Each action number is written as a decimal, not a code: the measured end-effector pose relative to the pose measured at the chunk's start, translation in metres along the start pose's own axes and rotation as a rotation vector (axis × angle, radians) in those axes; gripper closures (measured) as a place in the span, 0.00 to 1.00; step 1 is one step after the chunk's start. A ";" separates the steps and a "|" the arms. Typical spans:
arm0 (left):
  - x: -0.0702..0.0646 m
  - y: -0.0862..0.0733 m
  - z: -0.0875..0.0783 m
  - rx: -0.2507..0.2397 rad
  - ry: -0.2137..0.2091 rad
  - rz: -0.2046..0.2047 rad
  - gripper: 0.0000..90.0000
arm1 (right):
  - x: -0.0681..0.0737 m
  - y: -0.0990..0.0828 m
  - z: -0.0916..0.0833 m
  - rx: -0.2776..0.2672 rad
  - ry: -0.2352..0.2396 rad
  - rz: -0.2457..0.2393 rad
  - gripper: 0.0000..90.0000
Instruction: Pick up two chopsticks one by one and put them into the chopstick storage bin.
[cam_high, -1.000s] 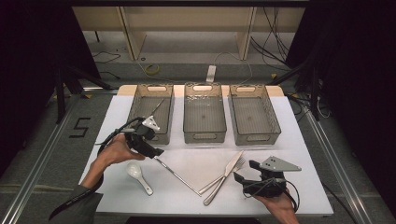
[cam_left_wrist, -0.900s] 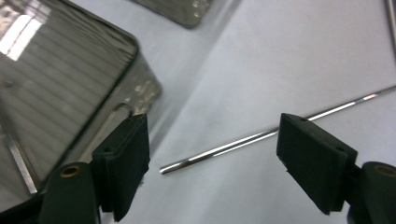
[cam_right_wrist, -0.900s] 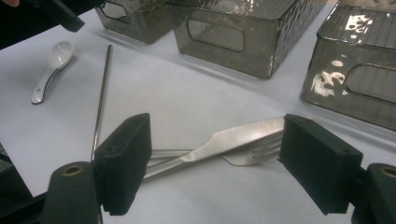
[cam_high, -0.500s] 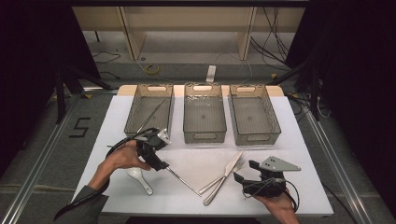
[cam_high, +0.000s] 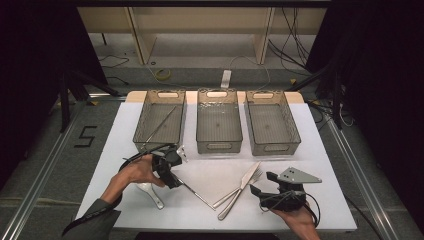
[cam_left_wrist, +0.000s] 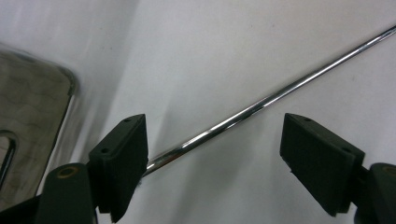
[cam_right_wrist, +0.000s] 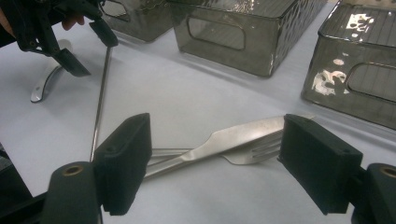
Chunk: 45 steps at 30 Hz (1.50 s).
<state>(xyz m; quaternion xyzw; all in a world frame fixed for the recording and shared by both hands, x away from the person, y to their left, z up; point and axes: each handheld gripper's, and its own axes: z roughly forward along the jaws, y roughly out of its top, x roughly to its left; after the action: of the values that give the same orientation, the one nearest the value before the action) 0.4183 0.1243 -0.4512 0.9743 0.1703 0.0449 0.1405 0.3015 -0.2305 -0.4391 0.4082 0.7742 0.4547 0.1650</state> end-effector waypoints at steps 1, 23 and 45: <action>0.000 0.001 0.001 0.004 0.001 0.007 0.27 | 0.000 0.000 0.000 -0.001 0.000 0.001 0.29; -0.004 0.003 0.014 0.054 -0.006 0.062 0.39 | 0.000 0.000 0.000 0.005 0.002 -0.003 0.29; -0.003 0.000 0.011 0.097 -0.041 0.052 0.57 | 0.001 0.000 0.000 0.009 0.001 -0.002 0.29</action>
<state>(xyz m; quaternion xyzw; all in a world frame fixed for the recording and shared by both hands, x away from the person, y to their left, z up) 0.4172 0.1207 -0.4619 0.9848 0.1441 0.0203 0.0953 0.3011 -0.2300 -0.4396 0.4077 0.7768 0.4513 0.1633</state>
